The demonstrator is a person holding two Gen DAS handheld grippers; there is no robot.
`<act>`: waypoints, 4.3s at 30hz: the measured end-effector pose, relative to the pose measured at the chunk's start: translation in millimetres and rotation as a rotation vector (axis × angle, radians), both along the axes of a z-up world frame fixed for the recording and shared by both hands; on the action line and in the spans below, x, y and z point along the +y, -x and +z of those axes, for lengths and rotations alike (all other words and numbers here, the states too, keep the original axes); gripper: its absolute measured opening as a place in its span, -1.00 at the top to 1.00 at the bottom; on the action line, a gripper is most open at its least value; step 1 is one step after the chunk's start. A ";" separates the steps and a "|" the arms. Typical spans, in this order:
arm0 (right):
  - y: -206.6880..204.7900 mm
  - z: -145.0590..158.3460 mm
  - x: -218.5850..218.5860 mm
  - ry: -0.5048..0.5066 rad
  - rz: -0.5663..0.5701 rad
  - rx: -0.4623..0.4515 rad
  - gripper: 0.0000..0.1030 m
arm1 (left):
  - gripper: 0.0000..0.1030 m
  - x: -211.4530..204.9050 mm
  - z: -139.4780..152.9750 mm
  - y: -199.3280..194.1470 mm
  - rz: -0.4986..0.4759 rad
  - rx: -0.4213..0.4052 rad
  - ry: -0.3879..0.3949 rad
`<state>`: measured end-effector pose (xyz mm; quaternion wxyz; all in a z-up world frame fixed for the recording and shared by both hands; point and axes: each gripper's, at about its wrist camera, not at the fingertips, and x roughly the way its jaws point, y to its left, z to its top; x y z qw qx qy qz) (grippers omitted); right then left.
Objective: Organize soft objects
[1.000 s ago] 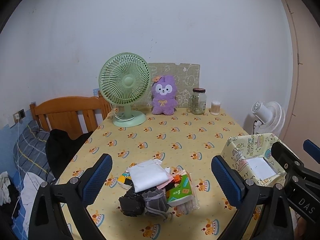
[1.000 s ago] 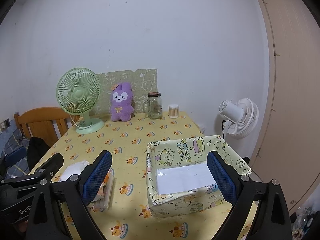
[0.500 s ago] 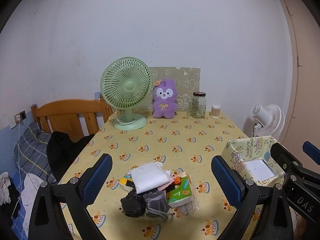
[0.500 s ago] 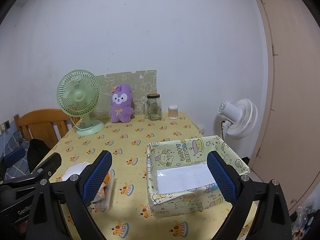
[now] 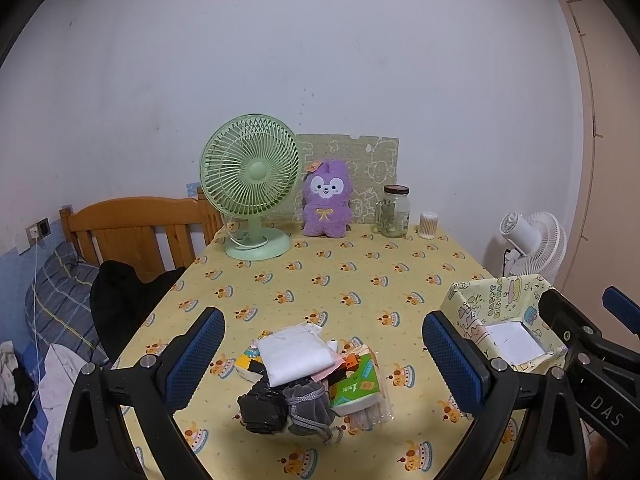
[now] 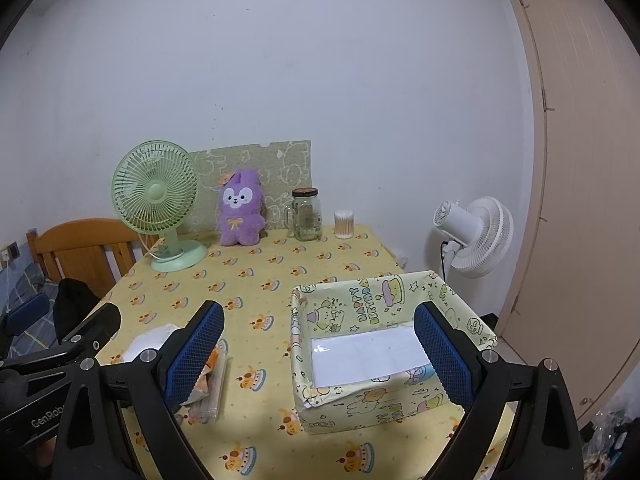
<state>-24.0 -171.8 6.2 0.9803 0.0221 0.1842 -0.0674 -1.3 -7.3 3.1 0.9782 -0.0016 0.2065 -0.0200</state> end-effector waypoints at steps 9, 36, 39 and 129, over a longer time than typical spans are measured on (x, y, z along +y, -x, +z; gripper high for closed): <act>0.2 -0.1 2.2 0.003 0.005 -0.005 -0.89 | -0.94 1.0 -1.5 0.0 -0.002 0.002 0.003; -20.1 -0.9 10.3 -0.026 0.021 0.013 -0.89 | -0.86 9.2 -8.2 -14.9 0.006 0.017 -0.009; -22.7 -1.5 12.2 -0.020 0.024 0.014 -0.89 | -0.86 9.9 -10.2 -16.7 0.008 0.023 -0.010; -143.3 -111.7 97.4 -0.084 0.231 0.389 0.59 | 0.69 28.5 -114.4 -109.6 -0.093 0.327 -0.028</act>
